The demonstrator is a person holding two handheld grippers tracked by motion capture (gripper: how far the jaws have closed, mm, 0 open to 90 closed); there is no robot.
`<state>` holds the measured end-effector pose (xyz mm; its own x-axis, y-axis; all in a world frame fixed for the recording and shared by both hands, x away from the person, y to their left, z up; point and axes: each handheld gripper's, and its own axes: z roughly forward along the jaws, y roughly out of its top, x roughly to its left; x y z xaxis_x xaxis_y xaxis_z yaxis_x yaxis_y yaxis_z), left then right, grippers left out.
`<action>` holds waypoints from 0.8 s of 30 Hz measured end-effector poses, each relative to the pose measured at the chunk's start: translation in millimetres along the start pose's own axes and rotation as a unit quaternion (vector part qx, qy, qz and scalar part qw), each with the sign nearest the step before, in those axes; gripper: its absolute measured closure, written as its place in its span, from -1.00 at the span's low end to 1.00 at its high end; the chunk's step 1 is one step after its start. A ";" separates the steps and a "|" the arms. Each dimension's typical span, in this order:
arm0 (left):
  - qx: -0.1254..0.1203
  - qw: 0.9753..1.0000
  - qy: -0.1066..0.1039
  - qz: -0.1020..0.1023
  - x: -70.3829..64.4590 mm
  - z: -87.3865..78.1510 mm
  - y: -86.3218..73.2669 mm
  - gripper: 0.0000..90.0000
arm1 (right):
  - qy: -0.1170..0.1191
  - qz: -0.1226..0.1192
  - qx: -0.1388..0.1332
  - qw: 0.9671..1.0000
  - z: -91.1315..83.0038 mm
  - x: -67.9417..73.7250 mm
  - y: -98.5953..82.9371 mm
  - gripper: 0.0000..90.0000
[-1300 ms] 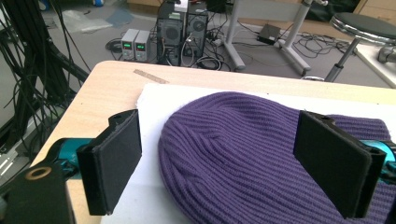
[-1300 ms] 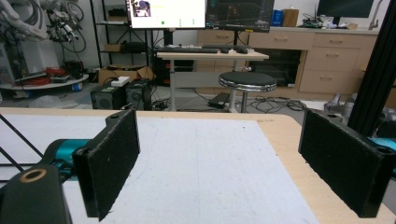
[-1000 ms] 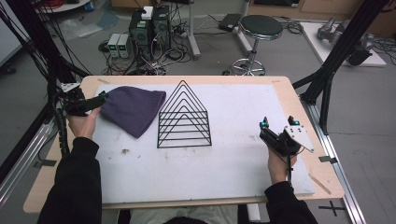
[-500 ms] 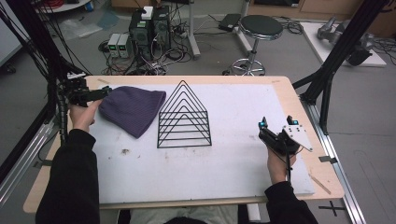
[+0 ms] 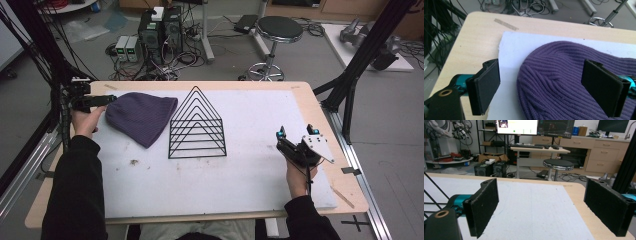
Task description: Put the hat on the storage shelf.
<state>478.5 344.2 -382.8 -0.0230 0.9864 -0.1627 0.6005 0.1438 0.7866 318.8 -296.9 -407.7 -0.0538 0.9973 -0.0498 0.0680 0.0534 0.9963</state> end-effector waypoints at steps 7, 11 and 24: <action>0.025 1.000 -0.001 -0.007 3.4 12.4 -4.6 -0.65 | 0.002 -0.004 0.001 1.000 0.7 0.8 -0.2 -0.74; 0.051 0.999 0.000 -0.010 4.6 20.8 -9.1 -0.65 | 0.003 -0.006 -0.001 1.000 0.7 1.0 -0.1 -0.74; 0.092 0.996 0.012 -0.004 -4.5 37.9 -19.1 -0.66 | 0.004 0.002 0.001 1.000 -1.0 -0.6 0.2 -0.74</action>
<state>497.5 334.0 -419.7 -0.0466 0.9873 -0.1521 0.7370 0.1368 0.6620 317.8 -297.6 -407.3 -0.0615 0.9971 -0.0451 0.0698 0.0494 0.9963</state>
